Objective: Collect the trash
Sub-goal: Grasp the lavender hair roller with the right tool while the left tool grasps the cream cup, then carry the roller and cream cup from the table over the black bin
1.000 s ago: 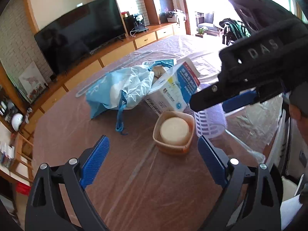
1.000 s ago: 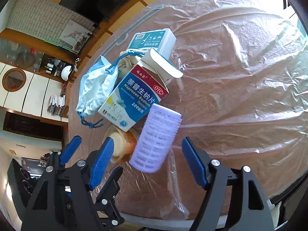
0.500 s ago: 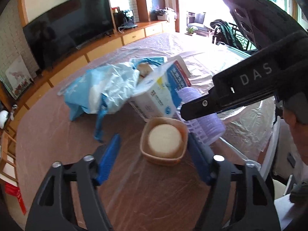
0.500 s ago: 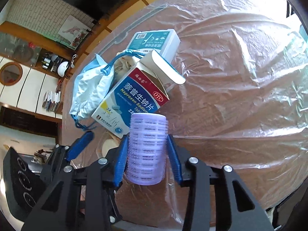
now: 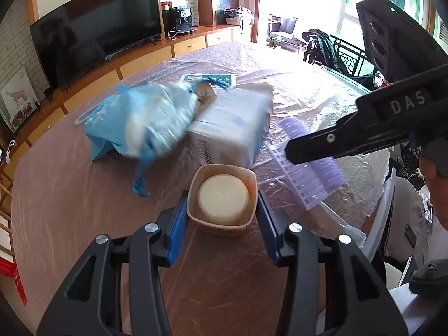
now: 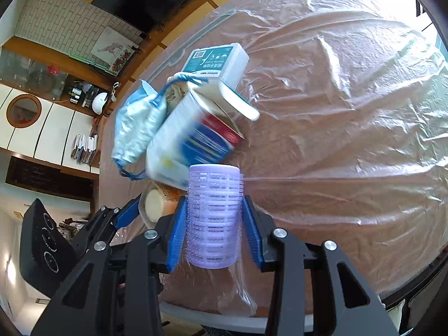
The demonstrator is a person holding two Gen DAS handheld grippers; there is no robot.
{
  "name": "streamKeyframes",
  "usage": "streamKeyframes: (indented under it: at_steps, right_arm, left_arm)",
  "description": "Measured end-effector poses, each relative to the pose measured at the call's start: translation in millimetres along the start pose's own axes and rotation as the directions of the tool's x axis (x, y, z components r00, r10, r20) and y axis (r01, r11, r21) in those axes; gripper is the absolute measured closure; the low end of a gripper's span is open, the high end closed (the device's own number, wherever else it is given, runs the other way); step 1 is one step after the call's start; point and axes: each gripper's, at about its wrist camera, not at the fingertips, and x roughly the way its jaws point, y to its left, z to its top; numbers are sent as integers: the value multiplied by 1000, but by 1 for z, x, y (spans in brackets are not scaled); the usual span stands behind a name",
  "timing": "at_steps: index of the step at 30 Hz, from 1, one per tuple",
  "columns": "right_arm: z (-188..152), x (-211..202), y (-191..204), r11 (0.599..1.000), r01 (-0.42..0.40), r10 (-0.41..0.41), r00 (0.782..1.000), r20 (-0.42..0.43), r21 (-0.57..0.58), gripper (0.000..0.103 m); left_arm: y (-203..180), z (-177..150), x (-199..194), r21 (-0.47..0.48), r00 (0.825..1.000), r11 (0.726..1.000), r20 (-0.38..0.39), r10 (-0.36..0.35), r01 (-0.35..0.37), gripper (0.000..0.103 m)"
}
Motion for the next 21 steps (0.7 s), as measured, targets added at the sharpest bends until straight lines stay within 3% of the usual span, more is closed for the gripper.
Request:
streamKeyframes:
  at_steps: [11, 21]
  right_arm:
    - [-13, -18, -12, 999, -31, 31, 1000, -1, 20, 65]
    - [-34, -38, -9, 998, -33, 33, 999, 5, -47, 65]
  left_arm:
    - [-2, -11, -25, -65, 1000, 998, 14, 6, -6, 55]
    - [-9, -16, -40, -95, 999, 995, 21, 23, -21, 55]
